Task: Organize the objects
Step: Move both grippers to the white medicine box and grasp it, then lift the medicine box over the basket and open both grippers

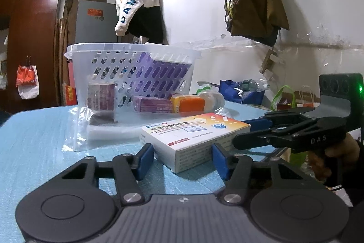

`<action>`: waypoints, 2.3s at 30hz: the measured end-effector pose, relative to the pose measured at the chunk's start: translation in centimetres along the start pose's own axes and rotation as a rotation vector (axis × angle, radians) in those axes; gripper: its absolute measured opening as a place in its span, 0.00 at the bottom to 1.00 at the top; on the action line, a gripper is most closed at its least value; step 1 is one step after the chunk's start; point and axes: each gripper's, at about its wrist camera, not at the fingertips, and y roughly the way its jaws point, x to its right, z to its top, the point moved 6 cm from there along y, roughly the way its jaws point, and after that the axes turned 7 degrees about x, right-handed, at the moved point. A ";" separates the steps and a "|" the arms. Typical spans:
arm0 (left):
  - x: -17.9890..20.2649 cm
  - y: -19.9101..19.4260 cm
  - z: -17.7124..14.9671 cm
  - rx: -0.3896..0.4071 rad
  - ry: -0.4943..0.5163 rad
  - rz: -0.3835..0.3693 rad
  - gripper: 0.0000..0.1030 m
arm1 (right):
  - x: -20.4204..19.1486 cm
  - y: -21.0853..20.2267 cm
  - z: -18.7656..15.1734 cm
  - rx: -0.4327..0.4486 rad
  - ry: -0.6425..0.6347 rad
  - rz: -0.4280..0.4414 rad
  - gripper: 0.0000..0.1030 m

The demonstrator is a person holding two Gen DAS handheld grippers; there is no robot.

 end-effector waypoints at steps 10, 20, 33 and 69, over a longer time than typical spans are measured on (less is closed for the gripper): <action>0.7 -0.6 0.3 0.020 0.052 0.015 0.52 | -0.3 0.0 0.3 0.008 -0.029 -0.016 0.46; 1.1 -1.1 0.8 0.050 0.075 0.031 0.52 | -0.5 -0.1 0.7 0.021 -0.042 -0.020 0.44; 1.5 -1.7 1.7 0.084 0.096 0.039 0.51 | -0.9 -0.4 1.6 0.041 -0.063 -0.024 0.43; -10.6 11.5 19.6 0.029 0.114 0.194 0.49 | 6.1 18.2 18.2 -0.109 -0.180 -0.132 0.42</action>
